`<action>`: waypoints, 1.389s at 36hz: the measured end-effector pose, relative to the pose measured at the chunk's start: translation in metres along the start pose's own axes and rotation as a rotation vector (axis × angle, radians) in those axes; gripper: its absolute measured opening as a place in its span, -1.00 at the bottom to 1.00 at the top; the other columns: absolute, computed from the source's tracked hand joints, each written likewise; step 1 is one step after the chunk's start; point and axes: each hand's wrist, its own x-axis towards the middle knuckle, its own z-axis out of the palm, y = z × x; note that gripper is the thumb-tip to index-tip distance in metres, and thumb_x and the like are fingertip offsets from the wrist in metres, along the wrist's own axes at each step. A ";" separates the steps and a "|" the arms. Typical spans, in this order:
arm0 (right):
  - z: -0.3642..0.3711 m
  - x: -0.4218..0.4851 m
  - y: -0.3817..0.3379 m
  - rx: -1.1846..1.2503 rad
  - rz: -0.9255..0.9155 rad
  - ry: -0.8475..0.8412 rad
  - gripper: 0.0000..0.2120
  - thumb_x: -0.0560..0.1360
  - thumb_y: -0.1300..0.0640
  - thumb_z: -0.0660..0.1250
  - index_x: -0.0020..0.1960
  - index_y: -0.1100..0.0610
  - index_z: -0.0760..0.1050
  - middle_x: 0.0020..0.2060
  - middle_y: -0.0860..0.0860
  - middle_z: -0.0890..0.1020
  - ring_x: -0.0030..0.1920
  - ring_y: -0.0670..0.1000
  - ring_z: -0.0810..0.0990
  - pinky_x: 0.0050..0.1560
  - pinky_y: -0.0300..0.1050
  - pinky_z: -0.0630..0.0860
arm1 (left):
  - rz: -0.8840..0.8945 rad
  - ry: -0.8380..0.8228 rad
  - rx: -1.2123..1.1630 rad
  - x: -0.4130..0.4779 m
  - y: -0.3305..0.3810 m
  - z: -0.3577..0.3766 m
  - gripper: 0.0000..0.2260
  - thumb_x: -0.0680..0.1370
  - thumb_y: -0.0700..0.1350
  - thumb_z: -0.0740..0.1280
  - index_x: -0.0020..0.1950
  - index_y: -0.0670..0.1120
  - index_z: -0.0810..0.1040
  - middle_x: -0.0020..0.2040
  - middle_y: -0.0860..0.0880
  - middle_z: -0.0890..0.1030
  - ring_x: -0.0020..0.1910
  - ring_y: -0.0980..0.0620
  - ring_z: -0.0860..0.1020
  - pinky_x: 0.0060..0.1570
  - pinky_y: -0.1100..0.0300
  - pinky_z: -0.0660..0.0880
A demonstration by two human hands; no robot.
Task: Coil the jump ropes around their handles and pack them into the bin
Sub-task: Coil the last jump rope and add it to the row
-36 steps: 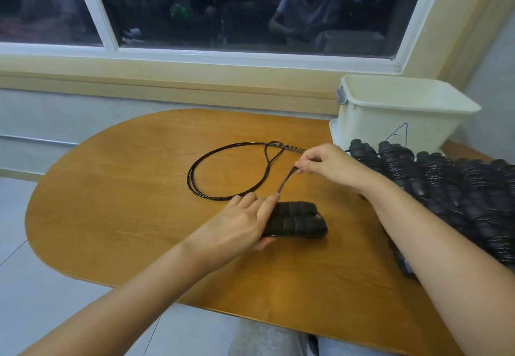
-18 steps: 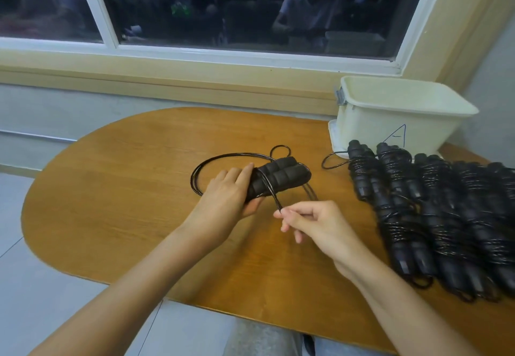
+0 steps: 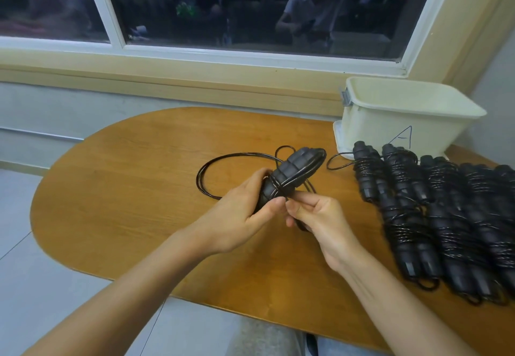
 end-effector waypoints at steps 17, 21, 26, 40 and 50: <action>-0.023 0.003 0.019 -0.606 -0.313 -0.169 -0.85 0.55 0.21 0.38 -0.12 0.00 0.62 -0.30 -0.12 0.64 -0.23 -0.13 0.60 -0.12 -0.20 0.50 | 0.101 0.203 0.356 0.010 -0.011 -0.003 -0.34 0.44 0.38 0.16 0.41 0.00 0.37 0.11 0.08 0.59 0.02 0.10 0.54 -0.17 0.29 0.32; -0.053 0.013 0.024 -0.932 -0.283 -0.263 -0.87 0.58 0.03 0.31 -0.06 0.05 0.59 -0.13 -0.10 0.58 -0.02 -0.18 0.49 0.02 -0.12 0.40 | 0.243 0.250 0.450 0.010 -0.016 -0.014 -0.38 0.47 0.31 0.25 0.38 -0.07 0.44 0.16 0.02 0.60 0.10 0.07 0.51 -0.01 0.36 0.30; -0.081 0.028 0.005 -1.029 -0.250 -0.350 -0.55 0.41 -0.34 0.21 0.03 -0.05 0.64 0.12 -0.18 0.58 0.36 -0.12 0.38 0.56 0.01 0.03 | 0.412 0.273 0.648 0.009 -0.027 -0.014 -0.39 0.53 0.34 0.22 0.36 -0.10 0.40 0.04 -0.04 0.59 -0.01 -0.04 0.56 -0.03 0.12 0.46; -0.071 0.079 -0.046 -0.882 0.048 -0.457 -0.79 0.47 -0.06 0.43 -0.32 -0.06 0.64 -0.46 -0.11 0.58 -0.35 -0.18 0.53 -0.01 -0.23 0.42 | 0.753 0.254 0.919 0.000 -0.017 0.003 -0.33 0.57 0.31 0.23 0.39 -0.24 0.35 0.08 -0.13 0.63 -0.07 -0.07 0.57 -0.11 0.04 0.51; -0.017 0.054 -0.072 -1.015 -0.275 -0.130 -0.80 0.46 -0.15 0.43 -0.21 -0.05 0.66 -0.44 -0.13 0.63 -0.28 -0.05 0.64 -0.13 -0.02 0.58 | 0.307 0.263 1.060 0.012 -0.020 0.019 -0.11 0.31 0.32 0.46 0.35 -0.34 0.44 -0.14 -0.13 0.63 -0.23 -0.08 0.58 -0.30 0.05 0.50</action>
